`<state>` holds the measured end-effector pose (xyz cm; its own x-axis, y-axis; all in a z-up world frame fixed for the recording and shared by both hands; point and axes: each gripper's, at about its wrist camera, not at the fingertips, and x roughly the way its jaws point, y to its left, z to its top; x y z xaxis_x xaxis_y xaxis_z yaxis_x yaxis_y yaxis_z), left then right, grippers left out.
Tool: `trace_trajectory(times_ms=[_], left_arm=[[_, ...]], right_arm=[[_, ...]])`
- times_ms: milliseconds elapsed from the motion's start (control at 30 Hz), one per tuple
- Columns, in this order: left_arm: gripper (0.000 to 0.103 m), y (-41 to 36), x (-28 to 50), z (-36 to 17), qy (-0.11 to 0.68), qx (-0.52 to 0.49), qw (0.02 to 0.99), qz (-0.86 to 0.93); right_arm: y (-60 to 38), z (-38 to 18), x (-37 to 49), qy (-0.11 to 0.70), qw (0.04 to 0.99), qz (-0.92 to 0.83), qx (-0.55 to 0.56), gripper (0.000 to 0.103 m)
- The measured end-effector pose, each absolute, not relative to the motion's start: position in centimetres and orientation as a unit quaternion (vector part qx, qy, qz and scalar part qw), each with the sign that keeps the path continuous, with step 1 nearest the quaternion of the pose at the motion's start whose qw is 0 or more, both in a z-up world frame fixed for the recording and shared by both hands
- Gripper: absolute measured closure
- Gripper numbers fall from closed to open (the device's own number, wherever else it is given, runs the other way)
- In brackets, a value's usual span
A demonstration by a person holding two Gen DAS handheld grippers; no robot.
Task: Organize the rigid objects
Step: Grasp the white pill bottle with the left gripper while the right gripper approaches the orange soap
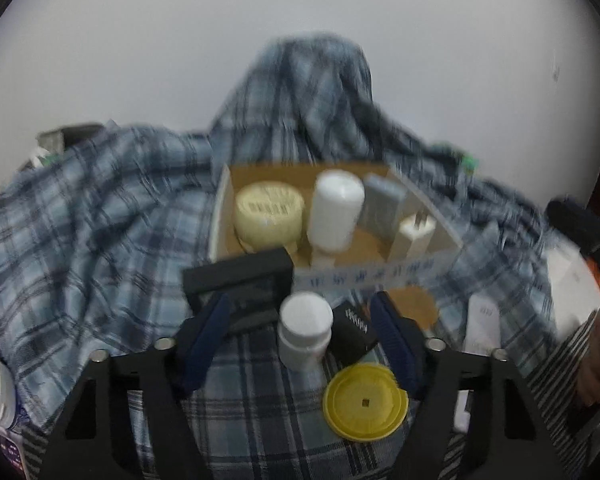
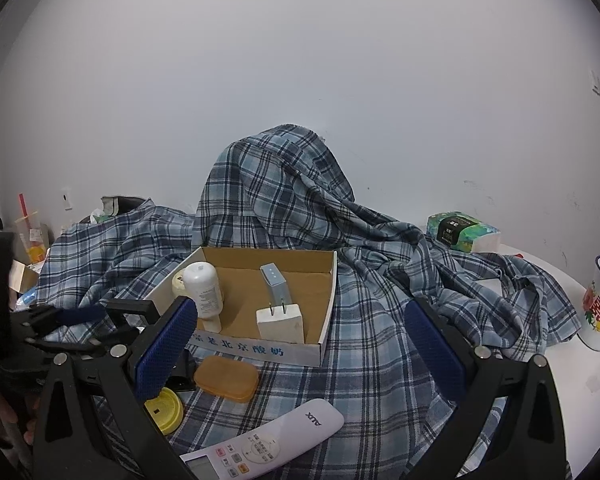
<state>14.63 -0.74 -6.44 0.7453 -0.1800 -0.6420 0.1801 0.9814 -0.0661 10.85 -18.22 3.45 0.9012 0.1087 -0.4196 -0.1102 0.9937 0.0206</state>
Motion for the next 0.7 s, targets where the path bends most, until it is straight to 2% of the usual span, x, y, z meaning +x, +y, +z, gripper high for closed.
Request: trace_trajectory(times_ms=[67,200,333,500,600,700], left_arm=[[0.054,-1.1,15.5,-7.3,0.371,0.002,0.923,-0.104],[0.068,-0.8,16.1,-8.0,0.393,-0.009,0.913,-0.109],[0.069,-0.7,15.8,-7.8,0.381,-0.011,0.918,-0.105],[0.069,0.0,13.2,-5.5,0.298,-0.007,0.95,-0.089],[0.069,0.6,12.0,-4.5,0.26,-0.018,0.962,-0.087],[0.069,1.0,11.4,-4.0,0.24,-0.024,0.967,-0.083]], right_arm=[[-18.4,3.4,11.0,0.219,0.974,0.057,0.002,0.0],[-18.5,3.1,11.3,0.227,0.972,0.057,0.004,0.0],[-18.5,3.0,11.3,0.229,0.972,0.057,0.002,0.0],[-18.2,2.7,11.7,0.237,0.97,0.044,-0.011,0.0],[-18.0,2.7,12.0,0.258,0.965,0.051,-0.009,0.0],[-17.2,2.6,13.4,0.313,0.949,0.05,-0.008,0.0]])
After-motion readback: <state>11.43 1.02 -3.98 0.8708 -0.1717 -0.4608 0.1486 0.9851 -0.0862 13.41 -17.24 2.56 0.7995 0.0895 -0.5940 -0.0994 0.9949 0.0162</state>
